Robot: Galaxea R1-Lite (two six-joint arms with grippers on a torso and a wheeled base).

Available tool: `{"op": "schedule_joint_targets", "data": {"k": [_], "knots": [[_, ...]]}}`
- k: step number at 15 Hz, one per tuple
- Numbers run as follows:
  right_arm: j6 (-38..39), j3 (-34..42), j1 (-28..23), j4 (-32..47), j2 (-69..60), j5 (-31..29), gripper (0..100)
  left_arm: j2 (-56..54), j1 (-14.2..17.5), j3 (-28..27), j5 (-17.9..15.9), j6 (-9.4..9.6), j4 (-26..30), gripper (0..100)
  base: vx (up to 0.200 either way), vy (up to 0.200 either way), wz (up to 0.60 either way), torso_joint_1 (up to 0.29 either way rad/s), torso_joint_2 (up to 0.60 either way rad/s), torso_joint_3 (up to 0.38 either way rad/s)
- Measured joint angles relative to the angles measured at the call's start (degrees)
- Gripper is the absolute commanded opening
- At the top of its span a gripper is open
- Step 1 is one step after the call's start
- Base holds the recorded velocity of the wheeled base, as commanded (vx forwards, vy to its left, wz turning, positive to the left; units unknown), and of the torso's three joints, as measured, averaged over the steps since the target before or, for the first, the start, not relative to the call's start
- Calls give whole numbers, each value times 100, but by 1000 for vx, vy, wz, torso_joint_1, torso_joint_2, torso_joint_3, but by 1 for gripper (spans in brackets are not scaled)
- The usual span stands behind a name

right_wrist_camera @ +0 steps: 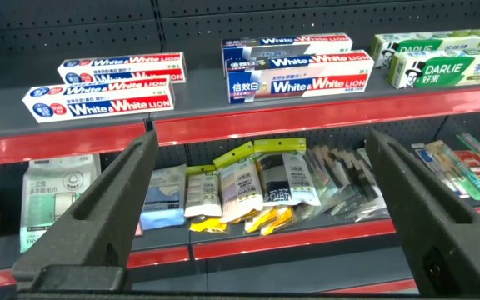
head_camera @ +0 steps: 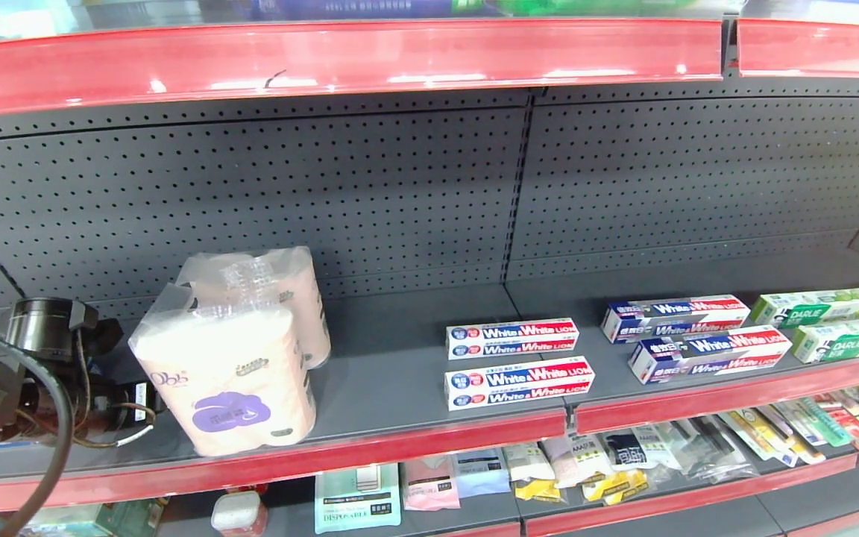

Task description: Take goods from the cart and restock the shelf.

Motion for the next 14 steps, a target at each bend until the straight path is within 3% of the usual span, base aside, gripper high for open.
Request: {"op": "schedule_joint_targets", "data": {"k": [10,14], "knots": [[0,0,0,0,-2,0,100,-99,108,30,40,60,9,100,0,0,0,0,0,0],[0,0,0,0,-2,-2,100,-418,413,218,9,597,9,100,0,0,0,0,0,0]]}}
